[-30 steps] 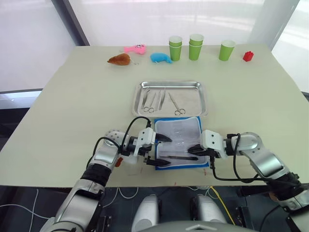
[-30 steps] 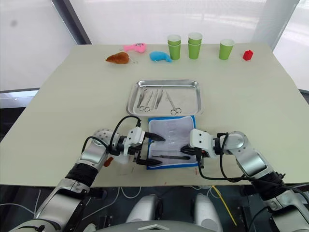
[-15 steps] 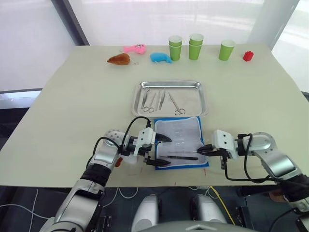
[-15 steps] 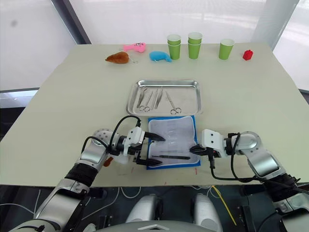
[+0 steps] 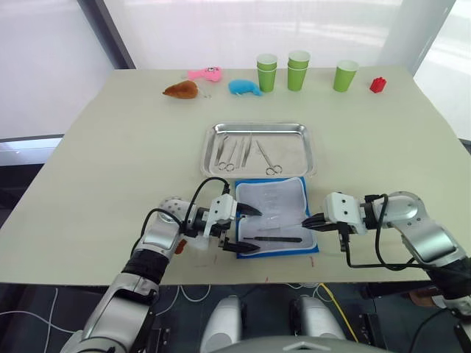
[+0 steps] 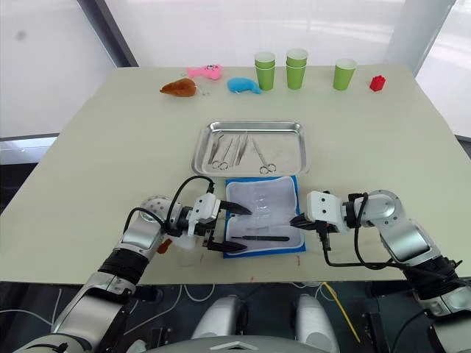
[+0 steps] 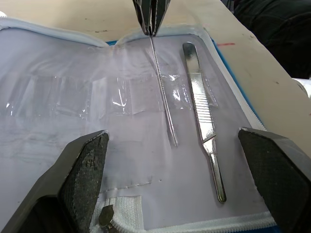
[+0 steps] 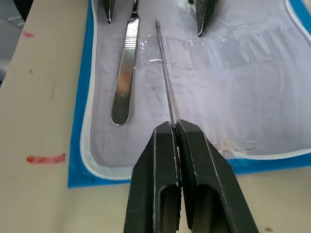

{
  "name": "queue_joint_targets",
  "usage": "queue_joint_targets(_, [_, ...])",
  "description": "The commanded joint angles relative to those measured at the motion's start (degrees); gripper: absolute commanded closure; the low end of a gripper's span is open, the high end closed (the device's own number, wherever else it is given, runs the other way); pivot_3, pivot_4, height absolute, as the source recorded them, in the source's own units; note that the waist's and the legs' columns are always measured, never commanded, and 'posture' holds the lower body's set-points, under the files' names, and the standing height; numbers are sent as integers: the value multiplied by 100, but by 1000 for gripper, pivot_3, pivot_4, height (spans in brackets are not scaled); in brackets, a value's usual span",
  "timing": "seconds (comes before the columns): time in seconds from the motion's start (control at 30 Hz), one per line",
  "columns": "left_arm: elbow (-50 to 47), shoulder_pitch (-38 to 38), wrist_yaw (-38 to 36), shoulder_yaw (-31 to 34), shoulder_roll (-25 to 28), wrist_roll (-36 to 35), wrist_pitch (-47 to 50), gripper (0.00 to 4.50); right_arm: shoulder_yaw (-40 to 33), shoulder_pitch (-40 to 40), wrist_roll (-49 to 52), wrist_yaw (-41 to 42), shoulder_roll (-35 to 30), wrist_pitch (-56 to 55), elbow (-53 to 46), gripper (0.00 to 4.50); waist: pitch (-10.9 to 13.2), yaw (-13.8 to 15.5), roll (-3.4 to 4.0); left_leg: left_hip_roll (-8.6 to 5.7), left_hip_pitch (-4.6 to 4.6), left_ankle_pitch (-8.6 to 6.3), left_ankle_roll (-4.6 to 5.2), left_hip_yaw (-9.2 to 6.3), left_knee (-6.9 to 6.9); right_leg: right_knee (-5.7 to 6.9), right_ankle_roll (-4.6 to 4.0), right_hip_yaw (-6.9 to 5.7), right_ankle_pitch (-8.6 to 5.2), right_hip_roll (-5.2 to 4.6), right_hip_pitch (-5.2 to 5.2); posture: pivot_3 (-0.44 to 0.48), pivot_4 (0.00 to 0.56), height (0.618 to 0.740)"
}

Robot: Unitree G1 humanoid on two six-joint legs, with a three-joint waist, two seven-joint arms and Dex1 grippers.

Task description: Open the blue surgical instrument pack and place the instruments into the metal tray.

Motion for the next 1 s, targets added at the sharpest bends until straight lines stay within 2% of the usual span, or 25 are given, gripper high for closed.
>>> queue_joint_targets(0.03, [385, 389, 24, -421, 54, 394, 328, 0, -126, -190, -51, 22, -118, -61, -228, 4450, 1, 1, -1, 0, 0, 0, 0, 0, 0, 0, 0, 0, 0, 0, 0, 0, 150, 740])
queue_joint_targets(0.43, [330, 430, 81, -440, 30, 395, 354, 0, -420, -32, 184, 217, -465, -117, -163, 4450, 2, 1, -1, -1, -1, 0, 0, 2, 1, -1, 0, 2, 0, -2, 0, 0, 150, 740])
queue_joint_targets(1.0, [401, 381, 57, -440, 20, 404, 319, 0, -1691, 862, 736, 604, -1289, -766, 324, 4450, 11, 9, -14, -2, -1, 0, 0, 10, 1, -2, 16, 8, 10, -3, 0, 0, 150, 740])
